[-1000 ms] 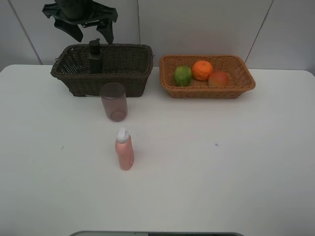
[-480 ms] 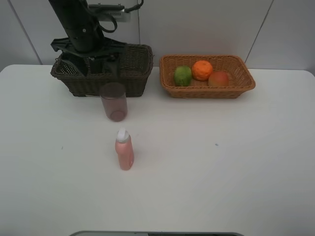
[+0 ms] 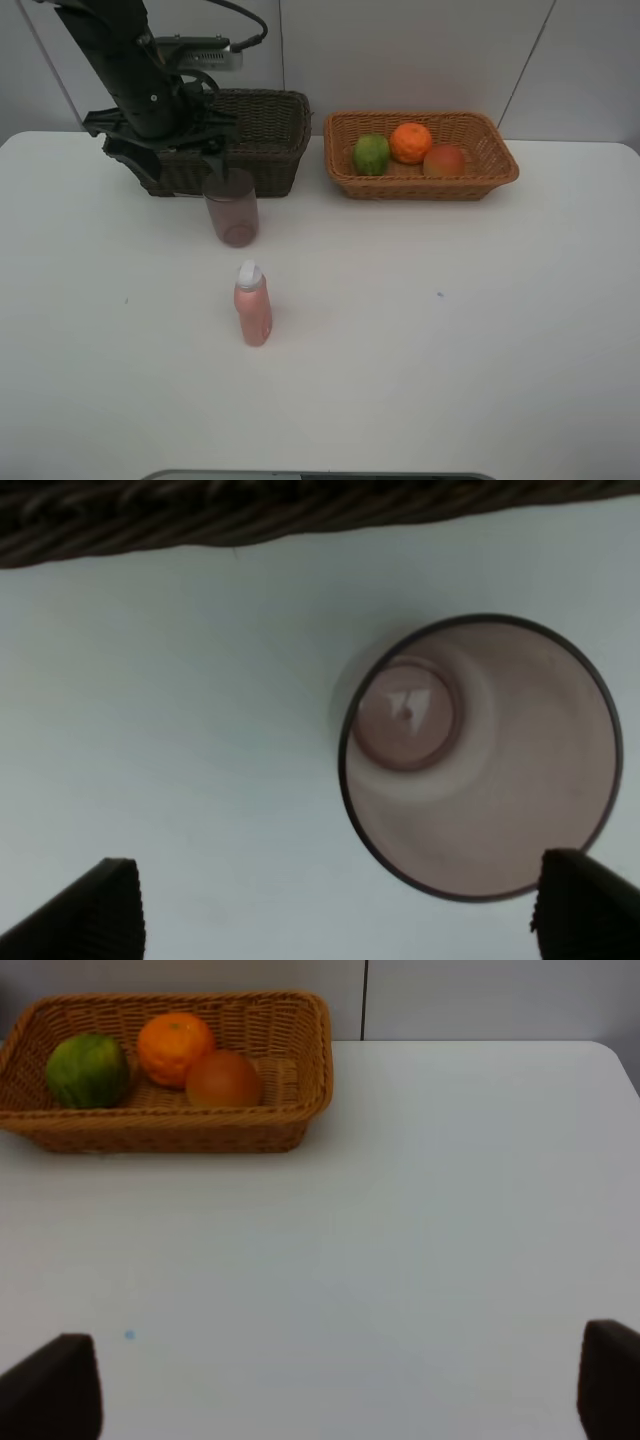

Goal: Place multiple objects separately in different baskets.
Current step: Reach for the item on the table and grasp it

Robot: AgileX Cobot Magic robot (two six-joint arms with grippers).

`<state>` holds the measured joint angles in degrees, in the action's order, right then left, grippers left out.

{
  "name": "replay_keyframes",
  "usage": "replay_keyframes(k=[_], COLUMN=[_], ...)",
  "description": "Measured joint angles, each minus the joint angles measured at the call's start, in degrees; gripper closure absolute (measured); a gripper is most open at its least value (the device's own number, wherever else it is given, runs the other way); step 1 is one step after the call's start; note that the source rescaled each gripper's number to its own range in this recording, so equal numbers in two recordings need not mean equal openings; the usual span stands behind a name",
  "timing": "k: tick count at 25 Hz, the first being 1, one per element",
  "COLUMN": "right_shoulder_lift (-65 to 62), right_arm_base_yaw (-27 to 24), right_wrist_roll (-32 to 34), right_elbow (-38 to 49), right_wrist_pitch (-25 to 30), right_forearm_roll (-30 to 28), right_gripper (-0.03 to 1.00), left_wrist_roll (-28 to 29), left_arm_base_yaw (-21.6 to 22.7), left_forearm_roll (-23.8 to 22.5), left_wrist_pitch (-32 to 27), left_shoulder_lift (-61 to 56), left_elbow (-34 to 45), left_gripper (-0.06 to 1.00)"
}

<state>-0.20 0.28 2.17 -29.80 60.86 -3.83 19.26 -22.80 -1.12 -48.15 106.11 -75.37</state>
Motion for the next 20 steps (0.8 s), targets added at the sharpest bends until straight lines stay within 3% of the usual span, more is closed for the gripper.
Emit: replay_keyframes(k=[5, 20], right_shoulder_lift=[0.0, 0.0], right_arm_base_yaw=[0.0, 0.0], right_wrist_roll=[0.0, 0.0], right_elbow=[0.0, 0.0], right_wrist_pitch=[0.0, 0.0], right_forearm_roll=[0.0, 0.0], right_gripper=[-0.03, -0.03], left_wrist_roll=[3.18, 5.14], left_arm_base_yaw=[0.84, 1.17], left_forearm_roll=[-0.54, -0.44], left_wrist_pitch=[2.46, 5.87], left_shoulder_lift=[0.39, 3.79], left_elbow=[0.87, 1.6], left_gripper=[-0.05, -0.05])
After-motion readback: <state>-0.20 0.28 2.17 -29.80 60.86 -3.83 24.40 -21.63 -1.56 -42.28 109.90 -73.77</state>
